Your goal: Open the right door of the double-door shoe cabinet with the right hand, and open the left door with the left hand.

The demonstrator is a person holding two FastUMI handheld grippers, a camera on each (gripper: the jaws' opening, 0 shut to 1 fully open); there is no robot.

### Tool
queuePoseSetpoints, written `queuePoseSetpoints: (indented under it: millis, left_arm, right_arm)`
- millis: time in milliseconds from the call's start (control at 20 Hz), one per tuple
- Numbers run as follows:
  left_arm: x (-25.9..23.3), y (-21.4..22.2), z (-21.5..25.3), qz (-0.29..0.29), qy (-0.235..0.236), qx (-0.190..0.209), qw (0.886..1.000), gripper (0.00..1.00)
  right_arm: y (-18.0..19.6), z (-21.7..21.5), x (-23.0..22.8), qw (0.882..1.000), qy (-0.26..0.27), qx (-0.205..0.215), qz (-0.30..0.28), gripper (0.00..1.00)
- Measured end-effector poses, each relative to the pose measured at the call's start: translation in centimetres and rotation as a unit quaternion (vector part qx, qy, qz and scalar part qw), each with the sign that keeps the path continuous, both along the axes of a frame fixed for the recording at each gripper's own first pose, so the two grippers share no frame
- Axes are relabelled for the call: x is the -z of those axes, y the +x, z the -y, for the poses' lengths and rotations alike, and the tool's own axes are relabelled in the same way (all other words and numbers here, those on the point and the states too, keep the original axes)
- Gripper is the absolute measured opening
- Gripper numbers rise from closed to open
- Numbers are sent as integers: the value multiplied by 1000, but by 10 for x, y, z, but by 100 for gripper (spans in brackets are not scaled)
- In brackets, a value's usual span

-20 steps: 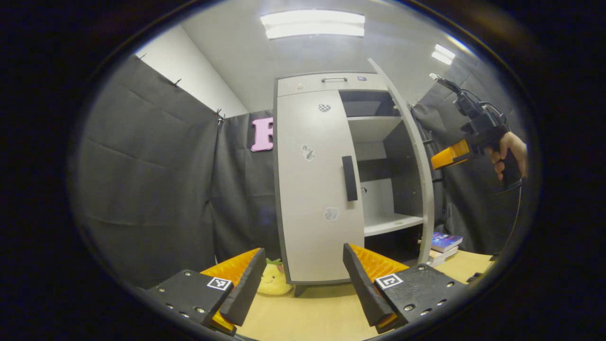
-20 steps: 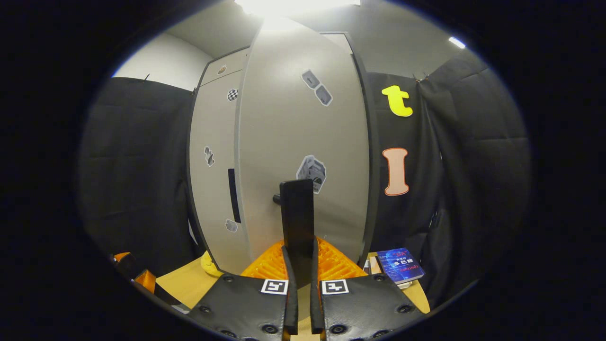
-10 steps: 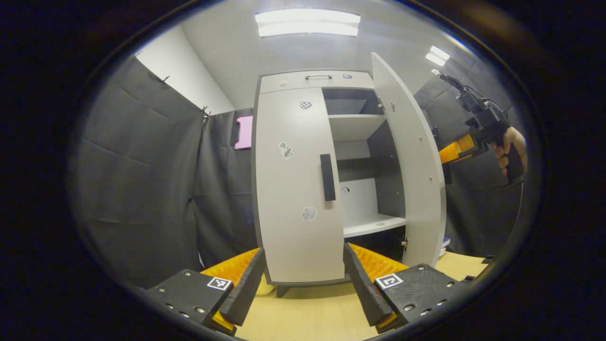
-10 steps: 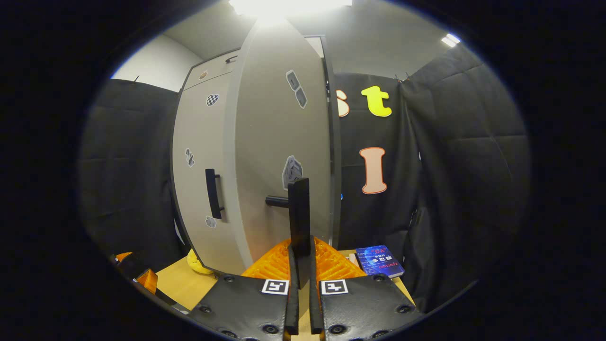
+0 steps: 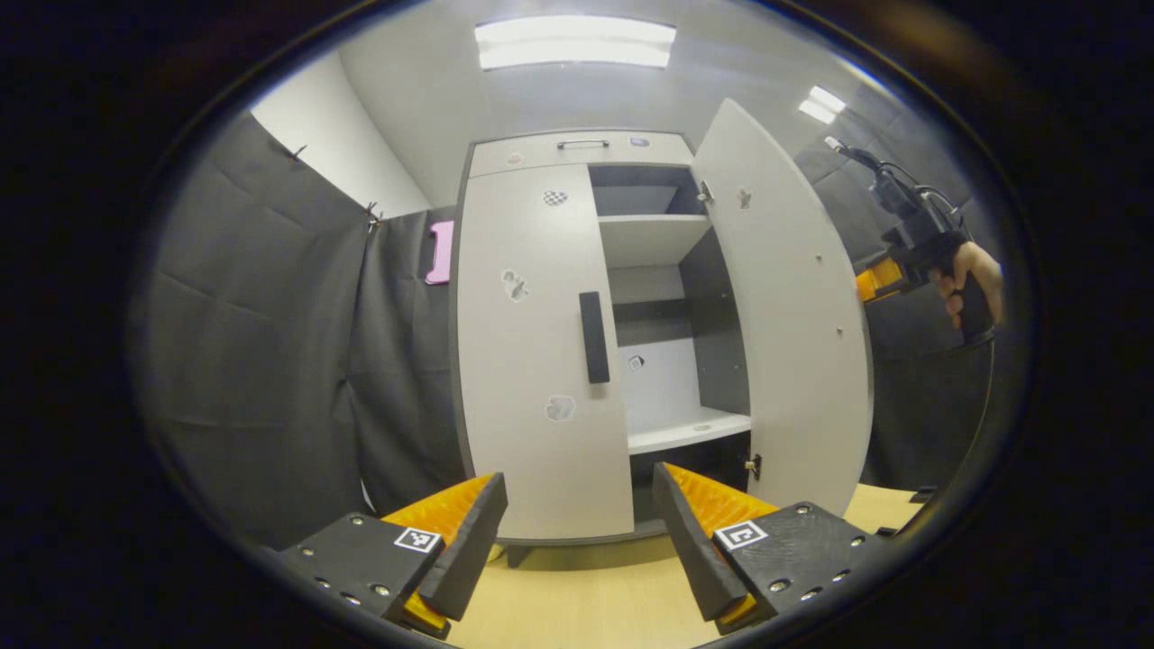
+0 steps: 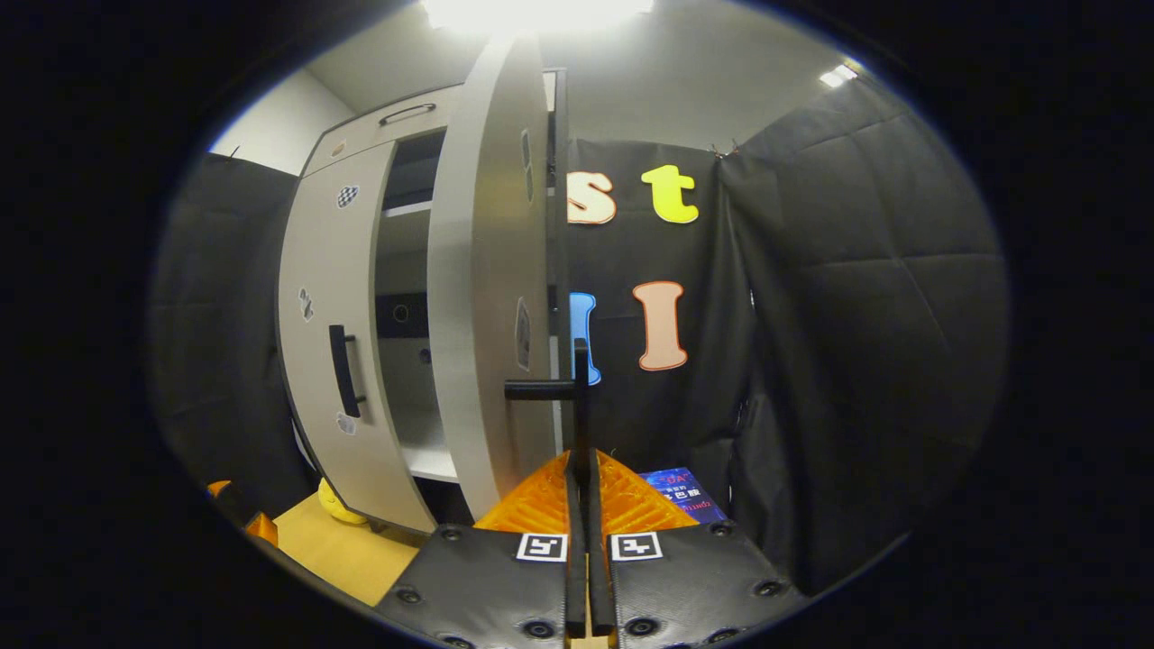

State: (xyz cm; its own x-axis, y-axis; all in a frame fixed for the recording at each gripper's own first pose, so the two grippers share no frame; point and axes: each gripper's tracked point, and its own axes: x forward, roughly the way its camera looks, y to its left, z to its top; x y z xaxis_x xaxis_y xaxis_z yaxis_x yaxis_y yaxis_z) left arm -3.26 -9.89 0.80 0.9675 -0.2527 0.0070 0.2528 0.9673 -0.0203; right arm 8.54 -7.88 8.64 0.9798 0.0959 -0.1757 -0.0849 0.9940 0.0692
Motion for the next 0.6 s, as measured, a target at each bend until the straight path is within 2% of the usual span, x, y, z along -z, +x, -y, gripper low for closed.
queuePoseSetpoints:
  millis: [100, 250, 400, 550, 600]
  left_arm:
    - [-4, 3, 6, -1, -6, 5, 1000, 95]
    - [-8, 13, 15, -2, -7, 13, 1000, 94]
    - [-14, 26, 31, -18, -14, 38, 999, 96]
    - [-31, 56, 41, -18, -25, 49, 998, 93]
    - [-37, 64, 42, -15, -27, 49, 998, 93]
  right_arm:
    - [-3, 1, 0, 1000, 27, -8, -2, 3]
    - [-18, 5, -3, 999, 35, -15, 5, 5]
    - [-38, 9, -2, 999, 43, -21, 7, 6]
    - [-60, 24, -1, 999, 30, -9, 13, 4]
    - [-60, 26, 1, 999, 26, -9, 18, 8]
